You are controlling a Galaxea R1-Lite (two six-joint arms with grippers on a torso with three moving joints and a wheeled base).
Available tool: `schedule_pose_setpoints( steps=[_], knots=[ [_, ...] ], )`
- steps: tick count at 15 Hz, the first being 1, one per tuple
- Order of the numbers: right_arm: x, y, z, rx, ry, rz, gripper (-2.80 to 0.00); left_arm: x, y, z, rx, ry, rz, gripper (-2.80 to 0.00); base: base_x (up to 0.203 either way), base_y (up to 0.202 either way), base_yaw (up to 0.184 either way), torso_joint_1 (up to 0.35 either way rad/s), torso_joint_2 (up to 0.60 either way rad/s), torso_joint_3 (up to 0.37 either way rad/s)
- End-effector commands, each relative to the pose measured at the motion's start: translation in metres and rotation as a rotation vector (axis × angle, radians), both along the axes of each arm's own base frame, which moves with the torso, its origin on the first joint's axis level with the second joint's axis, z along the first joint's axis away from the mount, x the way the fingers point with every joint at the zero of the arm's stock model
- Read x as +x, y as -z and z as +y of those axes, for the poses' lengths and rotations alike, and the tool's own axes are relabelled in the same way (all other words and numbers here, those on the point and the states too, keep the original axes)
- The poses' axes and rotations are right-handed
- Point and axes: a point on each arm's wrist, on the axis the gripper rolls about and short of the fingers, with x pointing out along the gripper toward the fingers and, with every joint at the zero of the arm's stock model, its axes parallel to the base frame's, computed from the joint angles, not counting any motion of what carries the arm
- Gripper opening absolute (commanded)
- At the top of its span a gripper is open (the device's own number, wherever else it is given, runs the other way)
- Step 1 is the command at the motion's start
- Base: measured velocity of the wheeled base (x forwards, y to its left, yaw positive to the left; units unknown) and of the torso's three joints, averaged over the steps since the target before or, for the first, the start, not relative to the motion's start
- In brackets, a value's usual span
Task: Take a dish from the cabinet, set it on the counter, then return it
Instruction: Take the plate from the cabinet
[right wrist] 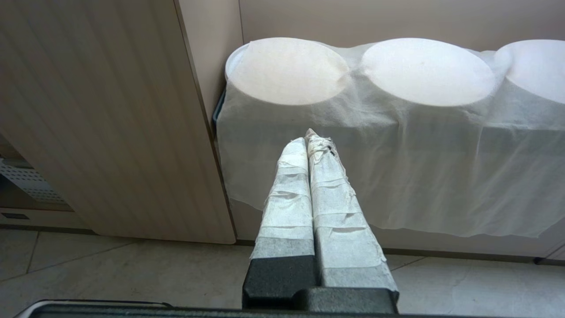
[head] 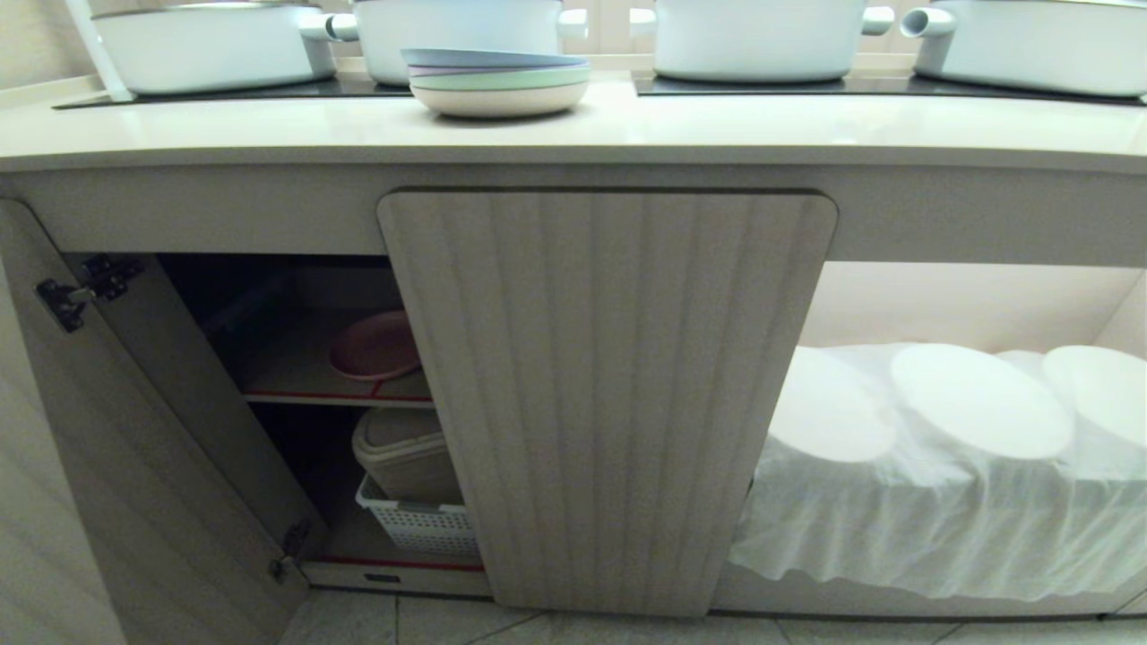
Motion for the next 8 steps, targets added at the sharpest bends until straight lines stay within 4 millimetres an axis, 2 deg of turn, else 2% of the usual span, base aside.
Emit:
schedule_pose_setpoints(
  steps=[1, 5, 8],
  knots=[
    [0.0000, 0.0000, 0.0000, 0.000, 0.000, 0.000, -2.80, 0.0000, 0.0000, 0.0000, 0.000, 0.000, 0.000, -2.80, 0.000, 0.000, 0.000, 0.000, 0.00, 0.000],
    [0.0000, 0.0000, 0.0000, 0.000, 0.000, 0.000, -2.80, 0.0000, 0.0000, 0.0000, 0.000, 0.000, 0.000, -2.80, 0.002, 0.012, 0.001, 0.002, 0.00, -0.001],
    [0.0000, 0.0000, 0.0000, 0.000, 0.000, 0.000, -2.80, 0.0000, 0.0000, 0.0000, 0.000, 0.000, 0.000, -2.80, 0.003, 0.160, 0.000, 0.002, 0.00, 0.002]
  ],
)
